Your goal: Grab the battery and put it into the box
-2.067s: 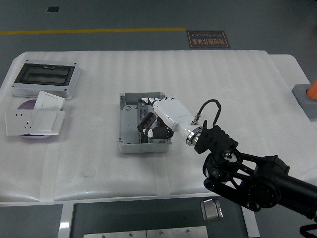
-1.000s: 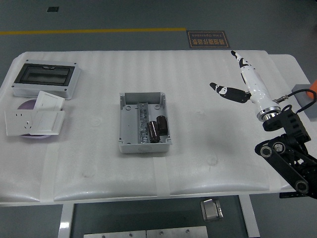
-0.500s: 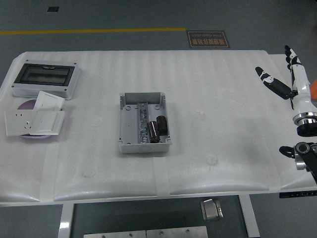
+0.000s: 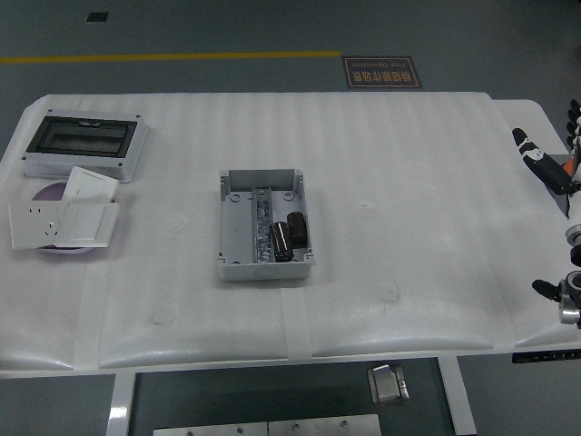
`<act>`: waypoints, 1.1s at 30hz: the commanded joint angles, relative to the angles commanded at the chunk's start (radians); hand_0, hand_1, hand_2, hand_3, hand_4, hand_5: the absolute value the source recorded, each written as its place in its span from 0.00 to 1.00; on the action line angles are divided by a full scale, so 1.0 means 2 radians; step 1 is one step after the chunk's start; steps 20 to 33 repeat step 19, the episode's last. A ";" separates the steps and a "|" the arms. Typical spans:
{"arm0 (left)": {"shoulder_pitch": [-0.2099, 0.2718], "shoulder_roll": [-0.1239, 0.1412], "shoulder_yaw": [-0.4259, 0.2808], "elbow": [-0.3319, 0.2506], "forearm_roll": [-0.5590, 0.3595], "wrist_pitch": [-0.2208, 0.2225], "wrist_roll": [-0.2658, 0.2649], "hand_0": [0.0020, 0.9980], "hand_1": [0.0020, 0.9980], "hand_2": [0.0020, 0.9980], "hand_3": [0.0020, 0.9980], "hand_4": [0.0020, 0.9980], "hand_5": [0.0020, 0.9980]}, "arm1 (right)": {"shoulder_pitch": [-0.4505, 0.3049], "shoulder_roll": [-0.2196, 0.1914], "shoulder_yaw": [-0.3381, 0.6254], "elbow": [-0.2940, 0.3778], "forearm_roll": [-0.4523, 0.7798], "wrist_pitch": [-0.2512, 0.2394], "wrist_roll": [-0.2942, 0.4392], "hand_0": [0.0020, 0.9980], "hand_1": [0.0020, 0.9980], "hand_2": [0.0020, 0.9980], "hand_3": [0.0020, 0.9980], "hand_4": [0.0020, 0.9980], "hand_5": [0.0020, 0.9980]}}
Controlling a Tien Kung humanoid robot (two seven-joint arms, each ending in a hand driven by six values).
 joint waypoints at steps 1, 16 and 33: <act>0.000 0.001 0.001 0.000 -0.002 0.000 0.001 0.61 0.68 0.61 0.59 0.53 0.20 | -0.002 -0.001 -0.001 -0.001 0.004 -0.002 0.002 1.00 1.00 1.00 1.00 0.86 0.42; -0.003 -0.002 -0.011 -0.001 0.023 -0.012 0.016 0.61 0.68 0.60 0.58 0.52 0.20 | 0.001 -0.010 -0.001 0.001 0.017 -0.009 0.015 0.95 0.91 0.95 1.00 0.85 0.45; -0.003 -0.001 -0.011 -0.001 0.024 -0.012 0.017 0.61 0.68 0.60 0.58 0.52 0.20 | 0.000 -0.011 -0.006 -0.001 0.022 -0.011 0.017 0.95 0.91 0.95 1.00 0.85 0.45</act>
